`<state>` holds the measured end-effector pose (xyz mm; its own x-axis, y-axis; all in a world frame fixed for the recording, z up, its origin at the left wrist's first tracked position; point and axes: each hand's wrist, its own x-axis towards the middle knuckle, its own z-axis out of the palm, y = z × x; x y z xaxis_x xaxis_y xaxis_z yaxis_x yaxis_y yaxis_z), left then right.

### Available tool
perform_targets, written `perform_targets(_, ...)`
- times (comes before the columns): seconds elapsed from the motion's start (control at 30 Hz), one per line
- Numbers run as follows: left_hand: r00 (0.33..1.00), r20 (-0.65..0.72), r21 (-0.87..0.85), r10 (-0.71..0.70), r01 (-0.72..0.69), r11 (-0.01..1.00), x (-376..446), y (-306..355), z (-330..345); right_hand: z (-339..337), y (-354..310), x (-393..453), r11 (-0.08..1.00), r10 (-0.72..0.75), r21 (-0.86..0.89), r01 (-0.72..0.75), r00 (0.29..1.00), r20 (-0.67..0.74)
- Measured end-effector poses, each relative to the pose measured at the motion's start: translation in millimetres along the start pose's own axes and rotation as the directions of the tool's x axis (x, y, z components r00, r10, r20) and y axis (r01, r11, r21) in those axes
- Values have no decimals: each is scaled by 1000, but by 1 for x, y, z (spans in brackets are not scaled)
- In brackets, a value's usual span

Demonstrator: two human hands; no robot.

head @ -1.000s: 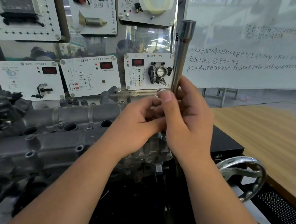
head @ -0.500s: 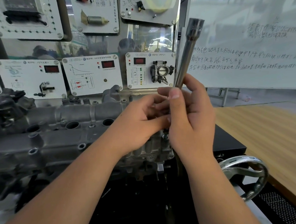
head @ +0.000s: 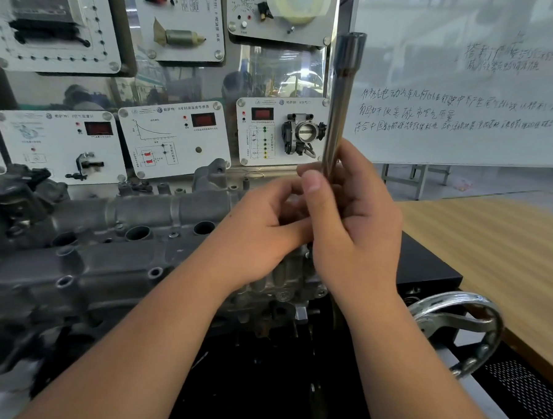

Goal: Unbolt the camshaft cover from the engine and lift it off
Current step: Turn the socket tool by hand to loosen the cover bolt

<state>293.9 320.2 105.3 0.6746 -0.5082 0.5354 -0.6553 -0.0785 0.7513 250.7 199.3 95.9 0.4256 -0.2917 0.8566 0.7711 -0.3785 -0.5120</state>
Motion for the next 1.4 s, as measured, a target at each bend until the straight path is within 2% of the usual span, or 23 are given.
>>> perform_targets(0.17, 999, -30, 48, -16, 17, 999, 1, 3, 3, -2, 0, 0, 996, -2, -94, -1, 1000, -31)
perform_targets(0.27, 999, -42, 111, -27, 32, 993, 5, 6, 4, 2, -1, -2, 997, -8, -72, 8, 1000, 1)
perform_targets(0.47, 999, 23, 252, -29, 22, 968, 3, 10, 4, 0, 0, 0, 999, -4, -49, 5, 1000, 25)
perform_targets(0.63, 998, 53, 302, -29, 12, 953, 5, 10, 3, -5, 0, 2, 999, 19, -28, -18, 998, 64)
perform_targets(0.77, 998, 61, 326, 13, -32, 945, 8, 9, 2, -13, 2, 4, 997, 82, -13, -81, 996, 28)
perform_targets(0.83, 1000, -12, 290, 25, -21, 957, 9, 8, 0, -17, 4, 6, 994, 112, -11, -112, 994, 15)
perform_targets(0.93, 986, -149, 170, -76, 101, 980, 13, 2, -4, -24, 8, 8, 989, 144, -42, -142, 989, 44)
perform_targets(1.0, 966, -204, 36, -156, 167, 985, 17, 0, -8, -29, 10, 10, 985, 161, -82, -152, 980, 116)
perform_targets(1.07, 947, -239, -76, -213, 200, 977, 21, -1, -12, -34, 12, 11, 974, 201, -153, -166, 948, 249)
perform_targets(1.13, 942, -249, -88, -224, 209, 974, 24, -4, -12, -38, 15, 11, 953, 270, -240, -186, 880, 391)
perform_targets(1.2, 939, -255, -78, -229, 216, 973, 25, -5, -10, -41, 16, 11, 927, 309, -343, -153, 831, 462)
perform_targets(1.4, 917, -295, -152, -269, 233, 961, 29, -11, -11, -44, 13, 14, 874, 294, -486, -24, 822, 488)
